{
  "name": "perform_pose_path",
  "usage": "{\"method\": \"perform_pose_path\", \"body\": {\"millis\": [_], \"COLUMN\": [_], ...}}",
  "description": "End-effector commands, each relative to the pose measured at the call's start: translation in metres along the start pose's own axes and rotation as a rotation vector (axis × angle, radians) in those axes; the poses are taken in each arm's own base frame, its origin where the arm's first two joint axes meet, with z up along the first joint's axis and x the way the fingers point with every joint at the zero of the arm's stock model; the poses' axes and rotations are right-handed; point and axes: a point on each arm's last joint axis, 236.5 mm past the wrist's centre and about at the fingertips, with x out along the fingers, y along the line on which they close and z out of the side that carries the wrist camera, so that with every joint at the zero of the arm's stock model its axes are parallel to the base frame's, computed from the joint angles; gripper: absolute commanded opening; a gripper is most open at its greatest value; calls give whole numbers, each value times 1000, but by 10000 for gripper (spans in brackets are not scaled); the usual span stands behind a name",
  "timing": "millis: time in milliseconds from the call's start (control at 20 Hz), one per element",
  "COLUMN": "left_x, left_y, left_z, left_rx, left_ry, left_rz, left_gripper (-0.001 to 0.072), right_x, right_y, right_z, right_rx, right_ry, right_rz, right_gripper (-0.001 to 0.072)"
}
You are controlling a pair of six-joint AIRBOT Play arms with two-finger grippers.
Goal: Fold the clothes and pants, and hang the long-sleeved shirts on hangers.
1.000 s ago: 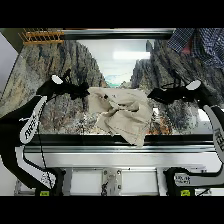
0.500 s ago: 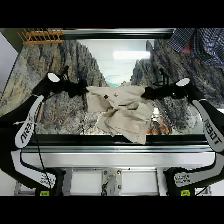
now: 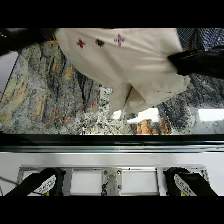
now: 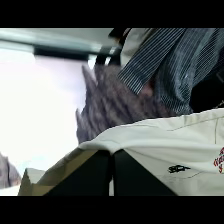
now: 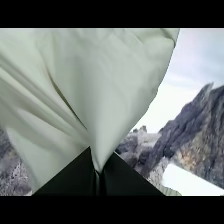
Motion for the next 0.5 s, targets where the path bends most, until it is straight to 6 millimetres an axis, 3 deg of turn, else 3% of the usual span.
{"method": "perform_pose_path", "body": {"millis": [0,100,250,350,450], "left_x": [-101,-137,-167,-163,-140], "left_y": [-99,-128,-146,-137,-119], "left_z": [58,70,79,81,77], "left_rx": [178,216,239,257,248], "left_ry": [-226,-304,-382,-381,-334], "left_rz": [-111,-147,-164,-124,-94], "left_gripper": [5,5,5,4,4], "right_x": [-82,-100,-107,-104,-97], "right_y": [48,62,75,78,78], "right_z": [32,30,11,-8,-28], "right_rx": [-48,-30,17,71,123], "right_ry": [-167,-183,-114,-30,63], "right_rz": [-16,-6,23,44,61], "right_gripper": [25,25,25,25,24]}}
